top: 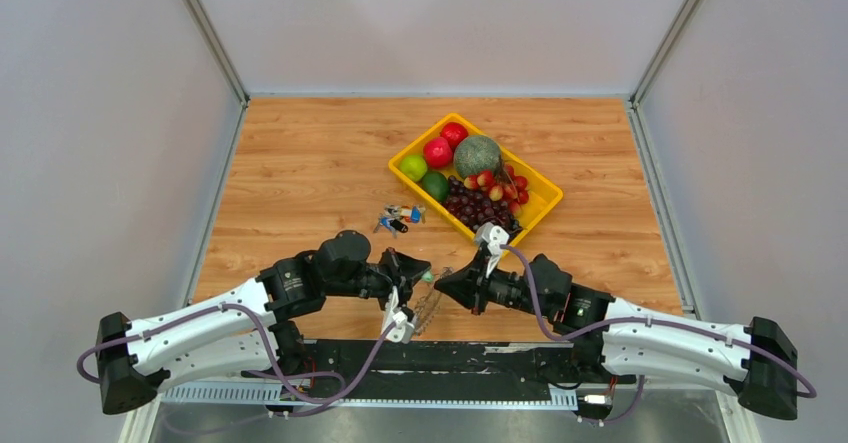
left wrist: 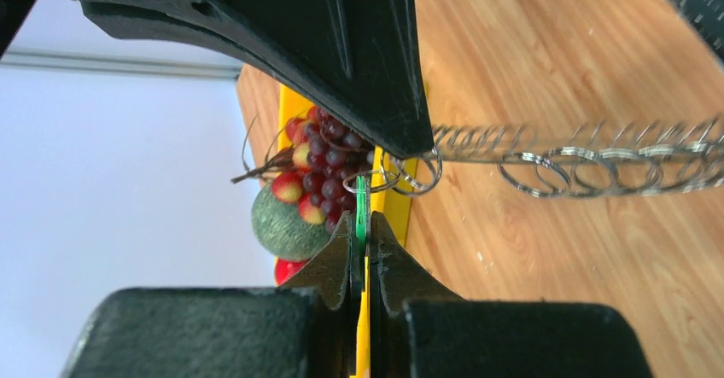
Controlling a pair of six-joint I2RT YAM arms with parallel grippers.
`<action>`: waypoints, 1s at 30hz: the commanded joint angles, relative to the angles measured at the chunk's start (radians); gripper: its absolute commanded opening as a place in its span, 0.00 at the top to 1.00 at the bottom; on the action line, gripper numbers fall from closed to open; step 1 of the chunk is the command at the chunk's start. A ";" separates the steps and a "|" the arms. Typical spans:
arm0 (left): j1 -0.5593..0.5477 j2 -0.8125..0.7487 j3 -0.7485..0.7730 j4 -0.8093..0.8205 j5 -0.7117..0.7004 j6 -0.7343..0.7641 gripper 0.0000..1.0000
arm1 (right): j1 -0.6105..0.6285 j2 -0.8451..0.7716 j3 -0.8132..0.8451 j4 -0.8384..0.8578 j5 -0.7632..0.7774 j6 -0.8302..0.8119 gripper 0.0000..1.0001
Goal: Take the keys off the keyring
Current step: Remove the key from the keyring.
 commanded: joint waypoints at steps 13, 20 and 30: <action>-0.010 -0.018 0.011 -0.008 -0.336 0.354 0.99 | -0.195 0.260 0.056 0.284 -0.313 -0.011 1.00; -0.078 0.008 0.015 -0.002 -0.487 0.464 1.00 | -0.222 0.356 0.114 0.313 -0.391 0.003 1.00; -0.163 -0.022 -0.069 0.143 -0.649 0.581 1.00 | -0.320 0.434 0.157 0.367 -0.481 0.202 1.00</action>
